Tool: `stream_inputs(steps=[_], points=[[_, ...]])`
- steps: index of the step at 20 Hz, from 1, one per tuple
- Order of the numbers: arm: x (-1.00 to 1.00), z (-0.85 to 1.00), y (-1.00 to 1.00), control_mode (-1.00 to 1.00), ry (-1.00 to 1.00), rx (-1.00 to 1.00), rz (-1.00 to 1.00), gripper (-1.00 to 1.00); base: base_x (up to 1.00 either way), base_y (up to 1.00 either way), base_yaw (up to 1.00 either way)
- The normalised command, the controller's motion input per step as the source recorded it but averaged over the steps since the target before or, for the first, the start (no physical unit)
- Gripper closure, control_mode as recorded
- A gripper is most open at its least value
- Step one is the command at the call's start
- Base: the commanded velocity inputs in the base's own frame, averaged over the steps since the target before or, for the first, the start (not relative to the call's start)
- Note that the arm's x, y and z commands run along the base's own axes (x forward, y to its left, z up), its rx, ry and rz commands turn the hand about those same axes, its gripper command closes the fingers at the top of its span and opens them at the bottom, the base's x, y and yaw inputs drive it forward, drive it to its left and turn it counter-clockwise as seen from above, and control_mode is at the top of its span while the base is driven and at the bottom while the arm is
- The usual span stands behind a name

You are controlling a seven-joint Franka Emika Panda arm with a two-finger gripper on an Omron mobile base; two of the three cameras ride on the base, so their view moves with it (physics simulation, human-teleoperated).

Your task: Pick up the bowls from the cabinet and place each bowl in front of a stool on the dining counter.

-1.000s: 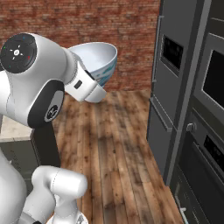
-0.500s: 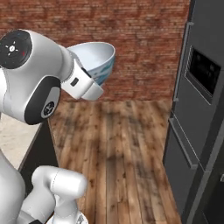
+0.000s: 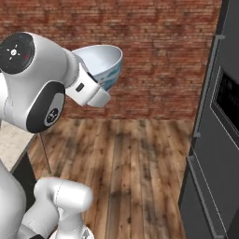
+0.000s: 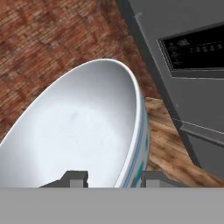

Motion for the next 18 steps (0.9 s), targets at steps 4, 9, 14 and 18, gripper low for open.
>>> stream_inputs(steps=[4, 9, 14, 18], points=[[0.0, 0.0, 0.0, 1.0, 0.0, 0.0, 0.0, 1.0, 1.0, -0.24, 0.17], [0.0, 0.0, 0.0, 1.0, 0.0, 0.0, 0.0, 1.0, 1.0, -0.14, 0.24], [0.0, 0.0, 0.0, 1.0, 0.0, 0.0, 0.0, 1.0, 1.0, -0.02, 0.51], [0.0, 0.0, 0.0, 1.0, 0.0, 0.0, 0.0, 1.0, 1.0, -0.08, 0.59]])
